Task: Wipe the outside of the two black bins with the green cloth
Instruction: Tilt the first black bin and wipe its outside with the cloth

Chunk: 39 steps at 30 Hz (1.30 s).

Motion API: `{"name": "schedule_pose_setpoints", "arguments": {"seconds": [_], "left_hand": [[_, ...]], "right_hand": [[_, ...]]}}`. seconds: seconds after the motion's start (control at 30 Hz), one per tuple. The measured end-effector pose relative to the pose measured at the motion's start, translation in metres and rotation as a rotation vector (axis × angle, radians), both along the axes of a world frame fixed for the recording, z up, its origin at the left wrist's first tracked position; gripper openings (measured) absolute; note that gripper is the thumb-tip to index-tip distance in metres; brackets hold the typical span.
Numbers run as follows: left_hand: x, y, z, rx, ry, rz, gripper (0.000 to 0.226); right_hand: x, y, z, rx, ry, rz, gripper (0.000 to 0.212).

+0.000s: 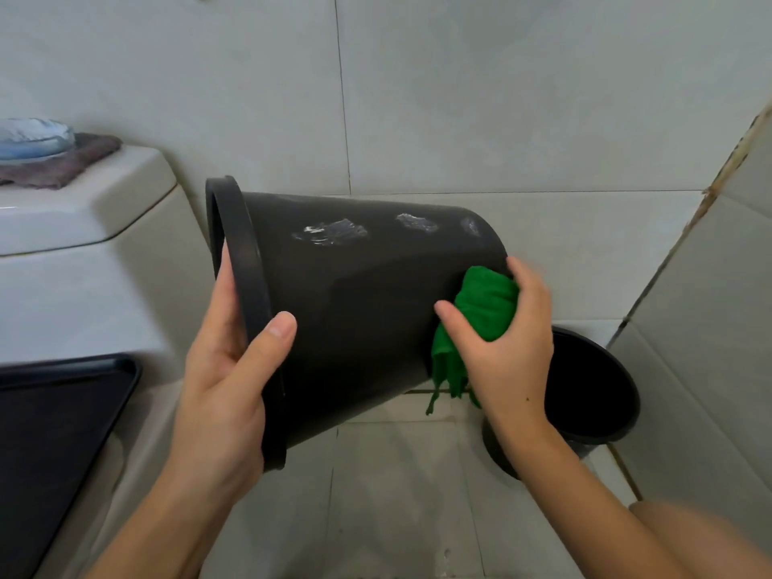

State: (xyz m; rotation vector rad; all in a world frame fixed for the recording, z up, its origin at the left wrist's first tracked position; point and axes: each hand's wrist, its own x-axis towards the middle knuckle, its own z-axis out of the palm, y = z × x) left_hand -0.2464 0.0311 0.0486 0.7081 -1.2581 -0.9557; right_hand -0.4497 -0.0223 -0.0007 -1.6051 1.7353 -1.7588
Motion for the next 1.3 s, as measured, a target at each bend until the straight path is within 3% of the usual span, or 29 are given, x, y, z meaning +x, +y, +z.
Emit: {"name": "schedule_pose_setpoints", "arguments": {"seconds": [0.17, 0.23, 0.4, 0.6, 0.7, 0.77, 0.87, 1.1, 1.23, 1.3], "left_hand": [[-0.003, 0.003, -0.001, 0.026, -0.013, -0.014, 0.070], [-0.003, 0.004, -0.002, 0.050, -0.014, -0.015, 0.071], [0.004, 0.002, 0.005, 0.112, -0.026, 0.042, 0.070], [0.024, -0.012, 0.013, 0.353, 0.002, 0.322, 0.065], [0.018, -0.013, 0.014, 0.402, 0.046, 0.377, 0.050], [0.014, -0.012, 0.015, 0.387, -0.001, 0.416, 0.031], [0.014, -0.017, 0.014, 0.365, -0.093, 0.486, 0.021], [0.011, -0.014, 0.015, 0.337, -0.232, 0.435, 0.030], [0.017, -0.011, 0.023, 0.460, 0.001, 0.286, 0.038], [0.019, -0.011, 0.024, 0.475, 0.026, 0.254, 0.044]], "right_hand": [[-0.022, -0.009, 0.015, 0.108, -0.274, -0.021, 0.033], [-0.026, -0.011, 0.015, 0.151, -0.314, 0.022, 0.024], [-0.019, -0.011, 0.004, 0.154, -0.385, -0.019, 0.027], [-0.013, -0.002, -0.001, 0.103, -0.316, -0.020, 0.030], [-0.008, 0.004, -0.008, 0.092, -0.301, -0.050, 0.033], [-0.007, 0.006, -0.010, 0.083, -0.295, -0.071, 0.033], [-0.007, 0.009, -0.012, 0.078, -0.287, -0.077, 0.028], [-0.009, 0.010, -0.016, 0.092, -0.318, -0.095, 0.024], [-0.013, 0.010, -0.014, 0.100, -0.328, -0.092, 0.023], [-0.014, 0.011, -0.014, 0.093, -0.323, -0.091, 0.023]]}}
